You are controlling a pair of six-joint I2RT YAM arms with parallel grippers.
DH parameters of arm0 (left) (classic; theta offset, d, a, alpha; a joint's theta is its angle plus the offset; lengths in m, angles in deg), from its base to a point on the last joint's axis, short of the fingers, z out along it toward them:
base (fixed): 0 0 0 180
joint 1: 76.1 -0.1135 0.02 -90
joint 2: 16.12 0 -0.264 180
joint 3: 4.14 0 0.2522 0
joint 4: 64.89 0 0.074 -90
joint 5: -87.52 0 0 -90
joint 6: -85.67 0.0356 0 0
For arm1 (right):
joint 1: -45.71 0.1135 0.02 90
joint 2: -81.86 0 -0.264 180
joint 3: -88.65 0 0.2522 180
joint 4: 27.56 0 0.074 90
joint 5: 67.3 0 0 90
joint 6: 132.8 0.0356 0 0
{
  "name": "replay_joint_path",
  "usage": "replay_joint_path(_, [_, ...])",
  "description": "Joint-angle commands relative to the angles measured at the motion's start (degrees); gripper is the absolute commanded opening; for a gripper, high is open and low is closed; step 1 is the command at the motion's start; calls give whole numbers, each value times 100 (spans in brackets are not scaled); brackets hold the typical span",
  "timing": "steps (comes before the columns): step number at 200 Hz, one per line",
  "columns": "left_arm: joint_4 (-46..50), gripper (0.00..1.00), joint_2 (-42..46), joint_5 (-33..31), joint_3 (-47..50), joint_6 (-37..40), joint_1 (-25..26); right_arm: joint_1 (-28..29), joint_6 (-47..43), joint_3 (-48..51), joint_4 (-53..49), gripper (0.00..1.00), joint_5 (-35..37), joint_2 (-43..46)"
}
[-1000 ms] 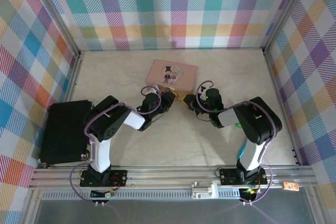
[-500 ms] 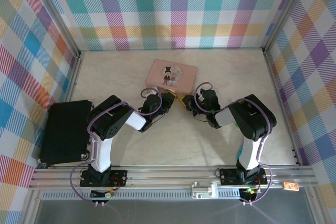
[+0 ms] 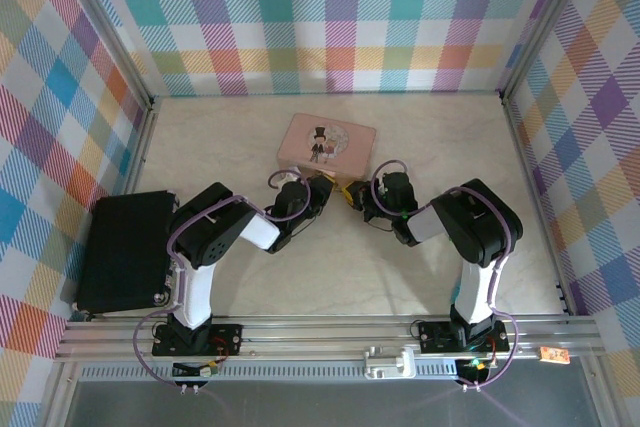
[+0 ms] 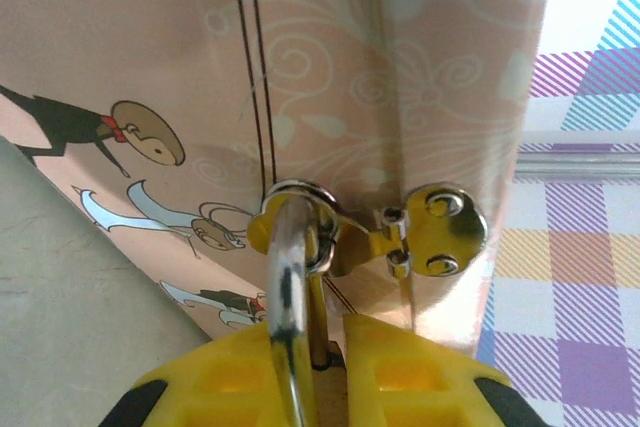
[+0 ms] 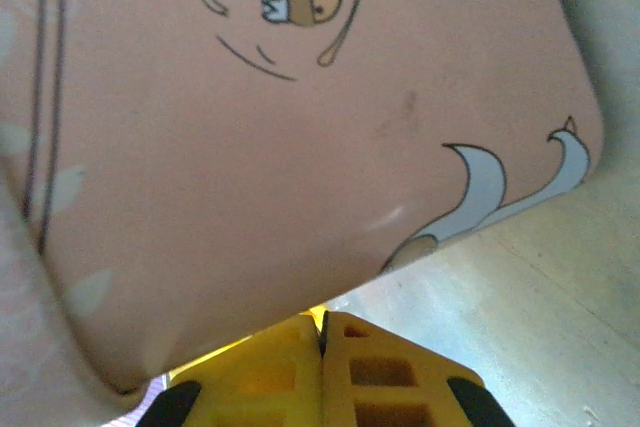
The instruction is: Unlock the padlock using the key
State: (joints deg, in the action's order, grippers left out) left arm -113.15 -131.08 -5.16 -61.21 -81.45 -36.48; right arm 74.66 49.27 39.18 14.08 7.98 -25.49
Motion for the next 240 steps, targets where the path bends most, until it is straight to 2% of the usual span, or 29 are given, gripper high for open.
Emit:
replay_joint_path(1, [-630, 0, 444, 917, -364, -66, 677, 613, -541, -135, -5, 0, -237, 423])
replay_joint_path(19, [-538, 0, 389, 920, -467, -142, 694, 708, -1203, -120, -601, 0, 33, 707])
replay_joint_path(43, [-634, 0, 358, 1080, -494, -330, 682, 709, -2248, -267, -1169, 0, -34, 924])
replay_joint_path(75, [-588, 0, 410, 1149, -457, -574, 686, 776, -3221, -346, -1471, 0, -79, 1022])
replay_joint_path(119, [-265, 0, 622, 1026, -482, -662, 688, 927, -4127, -135, -963, 0, 77, 1023])
replay_joint_path(141, [-276, 0, 568, 1073, -579, -814, 679, 941, -4282, -46, -488, 0, -62, 974])
replay_joint_path(185, [-397, 0, 447, 1118, -669, -1047, 650, 972, -4435, 31, -237, 0, -459, 1019])
replay_joint_path(240, [-280, 0, 373, 1240, -804, -818, 625, 981, -3805, -55, -219, 0, -1214, 1128])
